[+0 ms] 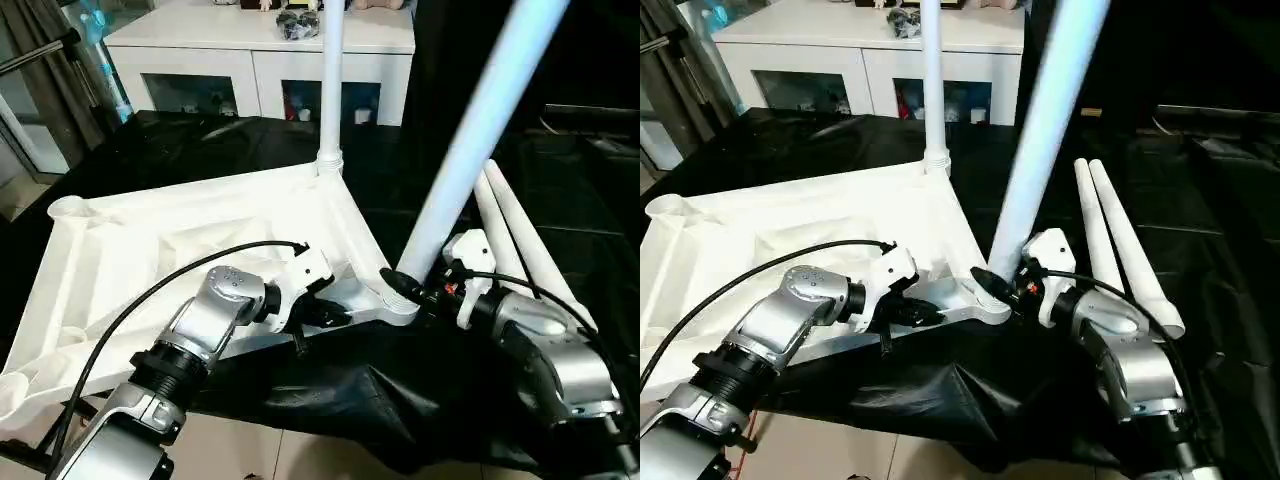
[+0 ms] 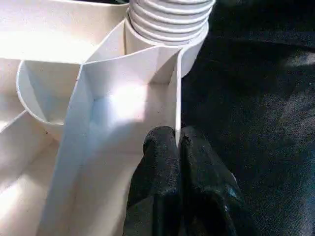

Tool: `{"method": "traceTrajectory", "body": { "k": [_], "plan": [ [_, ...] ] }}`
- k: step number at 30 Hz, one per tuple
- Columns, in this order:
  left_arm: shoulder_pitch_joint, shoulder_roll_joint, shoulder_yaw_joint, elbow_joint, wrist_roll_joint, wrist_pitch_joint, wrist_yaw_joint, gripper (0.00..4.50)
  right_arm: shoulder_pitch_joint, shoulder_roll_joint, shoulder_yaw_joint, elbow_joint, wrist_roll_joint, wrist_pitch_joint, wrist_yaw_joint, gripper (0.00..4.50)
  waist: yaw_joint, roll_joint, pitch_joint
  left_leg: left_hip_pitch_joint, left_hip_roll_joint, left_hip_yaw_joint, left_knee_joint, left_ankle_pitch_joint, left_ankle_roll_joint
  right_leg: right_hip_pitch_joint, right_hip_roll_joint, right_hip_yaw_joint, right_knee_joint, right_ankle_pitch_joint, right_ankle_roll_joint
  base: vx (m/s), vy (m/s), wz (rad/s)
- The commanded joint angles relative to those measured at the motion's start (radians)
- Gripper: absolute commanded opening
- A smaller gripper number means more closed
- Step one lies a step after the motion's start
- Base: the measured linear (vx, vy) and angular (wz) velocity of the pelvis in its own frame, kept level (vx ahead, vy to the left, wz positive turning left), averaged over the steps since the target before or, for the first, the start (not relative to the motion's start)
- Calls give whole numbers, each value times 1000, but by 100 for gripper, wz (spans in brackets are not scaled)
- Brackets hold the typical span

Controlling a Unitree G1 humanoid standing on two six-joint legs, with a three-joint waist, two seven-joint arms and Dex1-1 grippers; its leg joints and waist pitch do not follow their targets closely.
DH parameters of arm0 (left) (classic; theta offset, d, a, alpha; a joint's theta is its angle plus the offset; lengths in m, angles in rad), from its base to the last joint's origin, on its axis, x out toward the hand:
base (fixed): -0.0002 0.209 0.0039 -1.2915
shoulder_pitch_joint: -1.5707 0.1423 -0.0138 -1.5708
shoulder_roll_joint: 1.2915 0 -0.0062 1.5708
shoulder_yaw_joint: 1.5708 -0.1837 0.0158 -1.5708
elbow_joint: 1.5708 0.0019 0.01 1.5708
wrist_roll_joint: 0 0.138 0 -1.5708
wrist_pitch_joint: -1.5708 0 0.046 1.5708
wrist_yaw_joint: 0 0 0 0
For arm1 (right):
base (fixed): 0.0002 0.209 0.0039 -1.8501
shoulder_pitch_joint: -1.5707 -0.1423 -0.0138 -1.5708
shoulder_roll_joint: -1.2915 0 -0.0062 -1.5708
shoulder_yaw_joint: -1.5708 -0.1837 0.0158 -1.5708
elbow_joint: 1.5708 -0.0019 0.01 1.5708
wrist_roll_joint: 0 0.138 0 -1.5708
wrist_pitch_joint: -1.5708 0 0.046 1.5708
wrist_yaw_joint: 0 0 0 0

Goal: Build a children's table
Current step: Insert table leg to table base

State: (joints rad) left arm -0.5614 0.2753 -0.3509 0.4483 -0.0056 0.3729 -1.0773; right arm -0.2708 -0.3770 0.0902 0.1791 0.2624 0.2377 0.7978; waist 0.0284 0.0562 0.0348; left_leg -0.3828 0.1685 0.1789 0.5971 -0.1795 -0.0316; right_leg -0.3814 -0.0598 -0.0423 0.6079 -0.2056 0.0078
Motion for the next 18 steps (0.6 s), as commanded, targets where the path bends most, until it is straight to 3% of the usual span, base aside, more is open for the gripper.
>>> {"method": "traceTrajectory", "body": {
  "k": [1, 11, 13, 18],
  "plan": [
    [-18, 18, -8, 7, 4, -7, -8, 0, 33, 9, 100, 72, -15, 66, 79, 190, -5, -13, -37, 18, 60, -30, -86, -351, 18, 16, -85, 47, -106, -405, -188, 0, 0, 0],
    [-16, 86, -51, -49, -17, -109, -188, 0, 22, -41, 146, 100, 14, 63, 282, 190, -3, -15, -40, 20, 66, -30, -91, -356, 16, 22, -85, 47, -98, -311, -222, 0, 0, 0],
    [-20, 96, -52, -49, -16, -122, -203, 0, 27, -52, 155, 97, 16, 57, 315, 190, 0, -10, -42, 21, 66, -29, -91, -342, 19, 23, -86, 47, -96, -297, -227, 0, 0, 0],
    [-27, 116, -54, -42, -13, -144, -228, 0, 34, -69, 166, 87, 14, 46, 366, 190, 4, -10, -47, 21, 68, -26, -89, -291, 32, 29, -83, 45, -88, -187, -256, 0, 0, 0]
  ]
}}
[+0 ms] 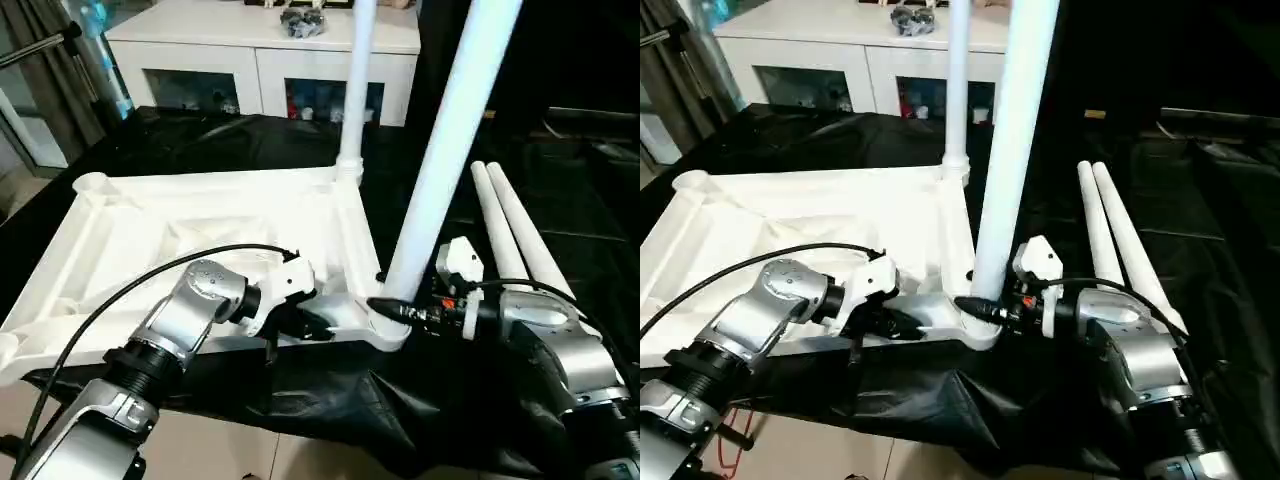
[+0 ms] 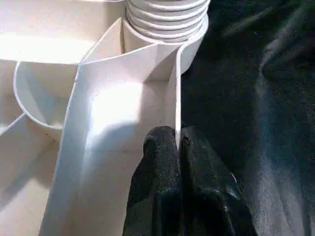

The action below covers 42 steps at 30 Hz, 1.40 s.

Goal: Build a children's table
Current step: Insert table leg to table base

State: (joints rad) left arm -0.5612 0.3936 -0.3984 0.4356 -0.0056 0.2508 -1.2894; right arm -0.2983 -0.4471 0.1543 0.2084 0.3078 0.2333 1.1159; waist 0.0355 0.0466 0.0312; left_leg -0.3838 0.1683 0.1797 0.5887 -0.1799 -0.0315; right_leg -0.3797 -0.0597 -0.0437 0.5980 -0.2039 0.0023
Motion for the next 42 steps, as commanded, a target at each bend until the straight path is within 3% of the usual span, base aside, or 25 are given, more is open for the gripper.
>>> {"method": "traceTrajectory", "body": {
  "k": [1, 4, 8, 11, 14, 18, 25, 29, 33, 36, 37, 38, 42],
  "plan": [
    [-28, 1, -6, -27, -13, -23, -19, 0, 63, 0, 103, 56, -35, 43, 51, 190, -1, 1, -44, 22, 68, -26, -80, -280, 37, 29, -85, 45, -77, -166, -260, 0, 0, 0],
    [-34, 5, 1, -14, -8, -26, -10, 0, 57, 24, 83, 84, -47, 13, 11, 190, -1, -2, -44, 21, 69, -25, -81, -270, 39, 32, -85, 44, -74, -154, -269, 0, 0, 0],
    [-38, -4, 12, -8, -9, -9, 14, 0, 40, 55, 60, 126, -65, -7, -57, 190, -5, -3, -40, 22, 67, -26, -83, -307, 24, 27, -88, 44, -80, -230, -262, 0, 0, 0],
    [-50, -28, 30, 7, -5, 18, 66, 0, 25, 80, 44, 162, -84, -37, -113, 190, -7, -6, -34, 31, 68, -28, -86, -377, -2, 15, -89, 46, -93, -379, -223, 0, 0, 0],
    [-68, -60, 55, 32, 1, 45, 137, 0, 20, 102, 30, 173, -87, -52, -147, 190, -5, -9, -31, 35, 67, -31, -87, -416, -20, 9, -89, 47, -102, -449, -193, 0, 0, 0],
    [-70, -70, 58, 38, 3, 51, 154, 0, 28, 110, 29, 163, -81, -51, -147, 190, -5, -10, -32, 30, 68, -33, -90, -410, -15, 11, -91, 48, -102, -435, -182, 0, 0, 0],
    [-54, -53, 46, 30, 9, 39, 147, 0, 43, 104, 2, 153, -60, -67, -153, 190, -2, -11, -35, 25, 68, -28, -88, -364, 5, 15, -91, 48, -97, -361, -205, 0, 0, 0],
    [-55, -45, 51, 37, 15, 41, 163, 0, 64, 103, -52, 125, -24, -73, -173, 190, 0, -12, -35, 28, 69, -27, -88, -362, 9, 14, -91, 49, -99, -363, -201, 0, 0, 0],
    [-56, -44, 53, 40, 14, 44, 169, 0, 81, 103, -69, 106, -16, -84, -183, 190, -2, -12, -35, 23, 69, -29, -90, -358, 9, 16, -90, 48, -96, -356, -200, 0, 0, 0],
    [-60, -38, 54, 54, 16, 35, 169, 0, 131, 107, -107, 71, 6, -97, -205, 190, 3, -2, -35, 28, 69, -28, -89, -367, 5, 13, -91, 50, -99, -357, -197, 0, 0, 0],
    [-60, -37, 54, 54, 16, 35, 169, 0, 138, 106, -109, 68, 7, -98, -205, 190, 3, -7, -35, 26, 69, -28, -90, -365, 7, 15, -90, 50, -99, -349, -196, 0, 0, 0],
    [-60, -37, 54, 55, 16, 34, 169, 0, 142, 106, -110, 68, 6, -100, -206, 190, 4, -2, -35, 22, 68, -29, -91, -356, 10, 19, -90, 48, -96, -338, -199, 0, 0, 0],
    [-62, -34, 52, 64, 19, 29, 169, 0, 157, 105, -113, 65, 6, -110, -211, 190, -4, -3, -33, 21, 67, -30, -92, -379, 6, 17, -89, 46, -99, -358, -198, 0, 0, 0]
  ]
}}
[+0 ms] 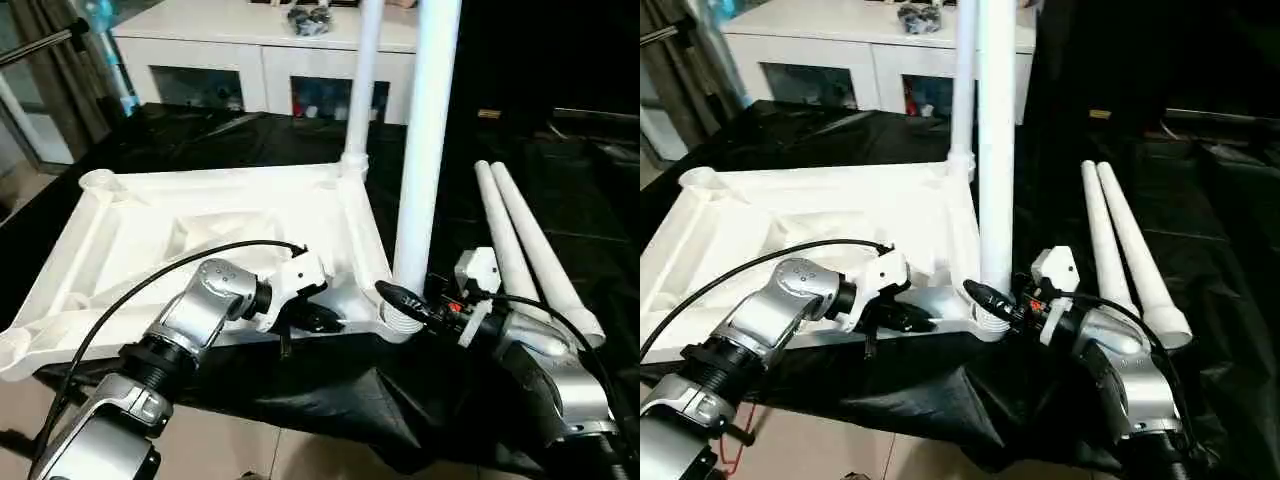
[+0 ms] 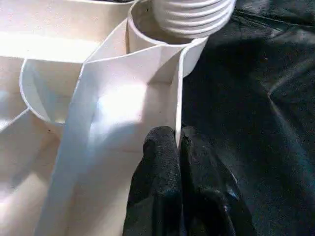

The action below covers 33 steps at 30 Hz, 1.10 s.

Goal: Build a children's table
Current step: Insert table leg to table base

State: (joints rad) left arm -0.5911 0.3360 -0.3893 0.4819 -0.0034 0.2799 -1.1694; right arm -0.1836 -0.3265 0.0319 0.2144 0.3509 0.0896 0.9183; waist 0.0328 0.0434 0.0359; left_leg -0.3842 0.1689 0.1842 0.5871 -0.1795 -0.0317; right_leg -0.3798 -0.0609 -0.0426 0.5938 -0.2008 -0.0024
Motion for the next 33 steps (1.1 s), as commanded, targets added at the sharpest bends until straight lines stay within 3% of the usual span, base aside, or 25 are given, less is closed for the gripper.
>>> {"method": "traceTrajectory", "body": {
  "k": [1, 9, 10, 11, 12, 13, 14, 19, 20, 21, 25, 28, 30, 33],
  "plan": [
    [-34, 25, 42, 24, 20, -3, 51, 0, 54, -17, 3, 47, -32, 36, -18, 190, -3, 2, -36, 24, 66, -35, -90, -395, 4, 15, -88, 45, -100, -395, -186, 0, 0, 0],
    [-35, 25, 42, 26, 21, -4, 52, 0, 59, -18, 0, 42, -29, 37, -21, 190, -5, 2, -34, 28, 67, -39, -92, -436, -11, 9, -90, 46, -103, -439, -177, 0, 0, 0],
    [-36, 25, 42, 29, 22, -4, 53, 0, 63, -19, -4, 40, -27, 36, -23, 190, -4, 4, -34, 28, 67, -39, -92, -433, -10, 9, -90, 47, -103, -437, -176, 0, 0, 0],
    [-35, 25, 42, 23, 13, -9, 39, 0, 58, -11, -15, 28, -19, 38, -37, 190, -3, 19, -34, 30, 67, -41, -93, -439, -15, 8, -90, 47, -102, -433, -177, 0, 0, 0],
    [-32, 25, 41, 15, 6, -15, 25, 0, 48, -2, -24, 18, -8, 42, -50, 190, -5, 14, -33, 31, 68, -38, -94, -446, -16, 7, -88, 47, -106, -431, -176, 0, 0, 0],
    [-30, 25, 41, 11, 0, -16, 16, 0, 38, 8, -31, 13, 3, 47, -59, 190, -6, 7, -35, 27, 67, -40, -94, -444, -16, 11, -88, 46, -102, -418, -179, 0, 0, 0],
    [-28, 25, 40, 6, -2, -16, 11, 0, 25, 18, -37, 10, 13, 53, -69, 190, -6, 6, -35, 25, 66, -40, -94, -435, -14, 13, -88, 46, -99, -410, -181, 0, 0, 0],
    [-20, 22, 34, -3, -6, -10, 17, 0, -19, 69, -44, 32, 33, 52, -107, 190, -3, 13, -38, 23, 65, -32, -87, -356, 6, 14, -91, 48, -95, -353, -203, 0, 0, 0],
    [-20, 22, 33, 0, -5, -12, 20, 0, -22, 80, -44, 49, 28, 35, -118, 190, -2, 13, -39, 20, 66, -32, -88, -338, 9, 17, -90, 47, -92, -331, -209, 0, 0, 0],
    [-20, 21, 33, 4, -4, -13, 23, 0, -25, 95, -48, 69, 31, 24, -128, 190, -2, 19, -41, 20, 66, -33, -87, -323, 10, 17, -90, 46, -88, -299, -217, 0, 0, 0],
    [-21, 21, 33, 8, -4, -14, 24, 0, -31, 122, -60, 99, 45, 23, -141, 190, -3, 18, -45, 18, 66, -30, -84, -282, 20, 24, -85, 43, -77, -202, -240, 0, 0, 0],
    [-23, 23, 34, 13, -1, -14, 23, 0, -36, 150, -69, 116, 57, 24, -151, 190, -2, 24, -46, 17, 65, -28, -82, -261, 35, 29, -86, 41, -73, -146, -258, 0, 0, 0],
    [-27, 26, 34, 17, -1, -14, 23, 0, -45, 163, -78, 141, 56, 2, -165, 190, -2, 29, -44, 18, 65, -28, -83, -272, 32, 28, -87, 41, -74, -165, -258, 0, 0, 0],
    [-29, 27, 33, 19, -1, -15, 23, 0, -48, 168, -81, 156, 54, -11, -169, 190, -3, 29, -40, 21, 64, -28, -84, -308, 20, 26, -88, 42, -80, -245, -246, 0, 0, 0]
  ]
}}
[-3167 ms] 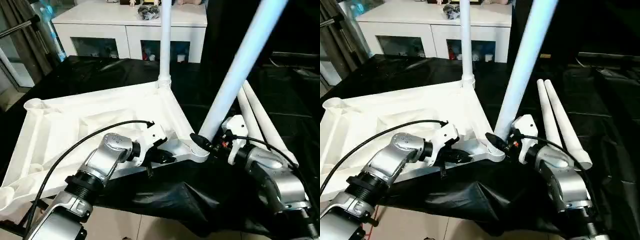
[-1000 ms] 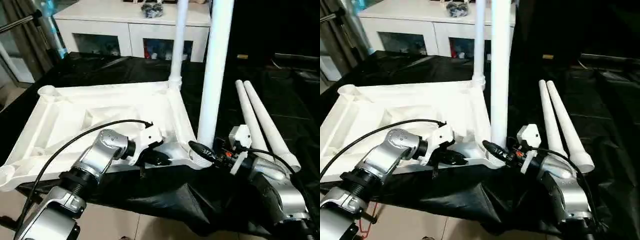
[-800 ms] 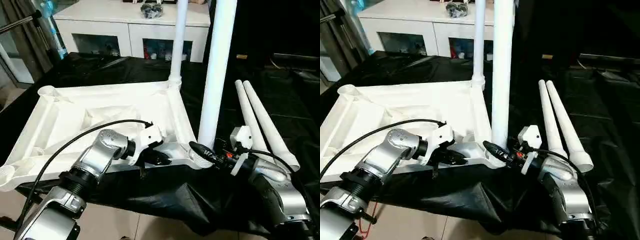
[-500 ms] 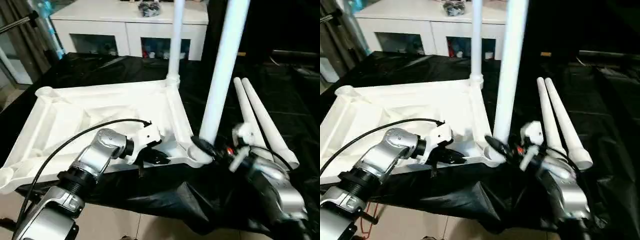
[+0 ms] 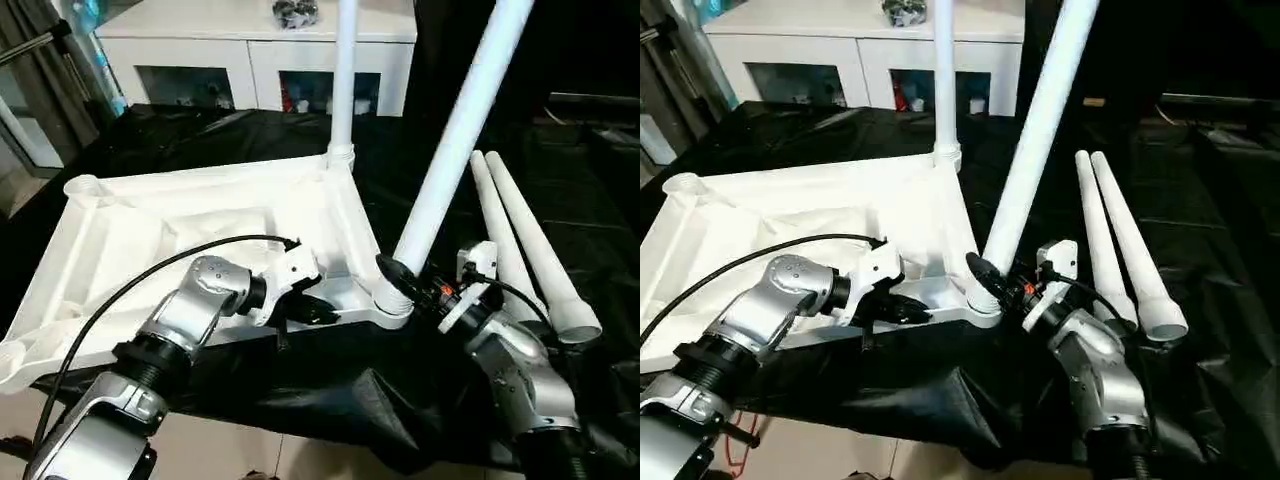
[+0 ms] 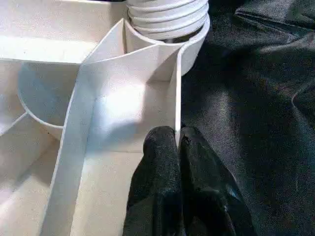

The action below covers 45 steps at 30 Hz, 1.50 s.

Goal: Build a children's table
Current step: Insert table leg to table base

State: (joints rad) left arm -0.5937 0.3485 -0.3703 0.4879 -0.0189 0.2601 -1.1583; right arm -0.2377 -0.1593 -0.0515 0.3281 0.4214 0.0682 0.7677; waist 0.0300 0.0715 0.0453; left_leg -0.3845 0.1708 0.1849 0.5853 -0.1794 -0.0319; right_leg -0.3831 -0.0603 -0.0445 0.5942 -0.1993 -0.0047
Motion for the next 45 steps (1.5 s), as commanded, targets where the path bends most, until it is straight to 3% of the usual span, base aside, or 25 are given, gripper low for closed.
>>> {"method": "traceTrajectory", "body": {
  "k": [1, 4, 7, 10, 18, 24, 31, 32, 34, 38, 45],
  "plan": [
    [-28, 17, 13, 14, 15, 4, 15, 0, 13, 2, 3, 46, -20, 2, -14, 190, -1, 1, -49, 22, 62, -30, -83, -319, 15, 29, -88, 44, -83, -274, -235, 0, 0, 0],
    [-29, 17, 13, 16, 16, 5, 18, 0, 37, -4, 4, 31, -25, -4, -7, 190, 0, 0, -51, 22, 64, -31, -84, -310, 14, 29, -88, 45, -83, -276, -227, 0, 0, 0],
    [-29, 16, 14, 17, 17, 5, 21, 0, 73, -18, 4, 9, -35, -14, -6, 190, 3, 0, -55, 19, 64, -29, -80, -263, 31, 33, -86, 44, -74, -177, -242, 0, 0, 0],
    [-29, 15, 14, 20, 18, 4, 25, 0, 102, -40, 3, 7, -54, -44, 5, 190, 6, -1, -56, 20, 64, -27, -78, -250, 41, 33, -87, 44, -73, -157, -249, 0, 0, 0],
    [-36, 10, 11, 38, 21, -7, 34, 0, 156, -81, 2, -82, -60, -47, -1, 190, 4, -2, -51, 21, 63, -29, -80, -299, 35, 31, -87, 44, -85, -268, -225, 0, 0, 0],
    [-40, 4, 10, 43, 19, -10, 36, 0, 146, -102, 21, -89, -95, -39, -28, 190, 2, -3, -52, 19, 61, -29, -79, -285, 37, 31, -85, 44, -83, -257, -222, 0, 0, 0],
    [-30, 4, 4, 28, 12, -18, 16, 0, 53, -131, 93, -157, -138, 111, -61, 190, -3, -7, -50, 21, 59, -29, -79, -293, 27, 30, -86, 45, -86, -306, -208, 0, 0, 0],
    [-30, 4, 3, 28, 12, -19, 16, 0, 51, -132, 94, -158, -138, 115, -61, 190, -3, -7, -51, 21, 60, -30, -79, -290, 27, 30, -86, 45, -84, -303, -208, 0, 0, 0],
    [-26, 6, -3, 25, 14, -26, 8, 0, 18, -150, 121, -167, -143, 168, -48, 190, -2, -15, -52, 17, 59, -28, -76, -258, 37, 32, -85, 46, -83, -278, -208, 0, 0, 0],
    [-22, 7, -13, 19, 19, -30, 3, 0, -35, -201, 184, -181, -168, 277, 8, 190, -2, -15, -55, 18, 59, -26, -70, -218, 52, 34, -85, 45, -76, -223, -224, 0, 0, 0],
    [-17, 8, -22, 12, 29, -35, 11, 0, -76, -254, 241, -162, -205, 339, 70, 190, 0, -23, -56, 18, 60, -25, -67, -203, 52, 36, -84, 44, -74, -216, -225, 0, 0, 0]
  ]
}}
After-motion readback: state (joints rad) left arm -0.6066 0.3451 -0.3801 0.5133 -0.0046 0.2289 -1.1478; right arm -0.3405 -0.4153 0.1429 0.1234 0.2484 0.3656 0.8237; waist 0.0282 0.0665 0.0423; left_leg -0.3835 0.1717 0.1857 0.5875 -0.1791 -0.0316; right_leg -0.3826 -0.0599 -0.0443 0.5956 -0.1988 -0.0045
